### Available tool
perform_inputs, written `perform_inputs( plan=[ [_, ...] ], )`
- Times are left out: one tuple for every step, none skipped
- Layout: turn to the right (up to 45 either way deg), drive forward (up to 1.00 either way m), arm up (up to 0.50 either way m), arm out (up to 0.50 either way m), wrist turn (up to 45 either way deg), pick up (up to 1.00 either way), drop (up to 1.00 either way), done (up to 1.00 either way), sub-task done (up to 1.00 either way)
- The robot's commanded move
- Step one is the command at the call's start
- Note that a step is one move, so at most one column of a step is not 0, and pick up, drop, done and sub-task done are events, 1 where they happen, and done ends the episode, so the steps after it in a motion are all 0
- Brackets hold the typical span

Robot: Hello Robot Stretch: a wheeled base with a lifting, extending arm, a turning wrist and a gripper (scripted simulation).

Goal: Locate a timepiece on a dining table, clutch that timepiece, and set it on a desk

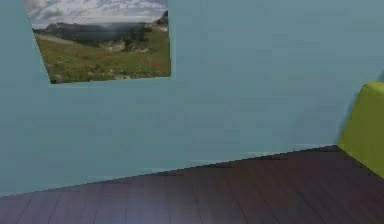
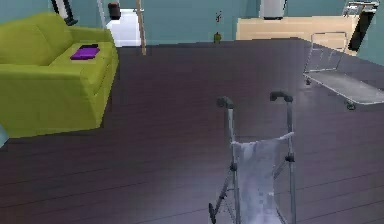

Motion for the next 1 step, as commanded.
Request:
perform_inputs(
  plan=[
    [0.0,0.25,0.00,0.00,0.0,0.00,0.00,0.00,0.00]
  ],
)
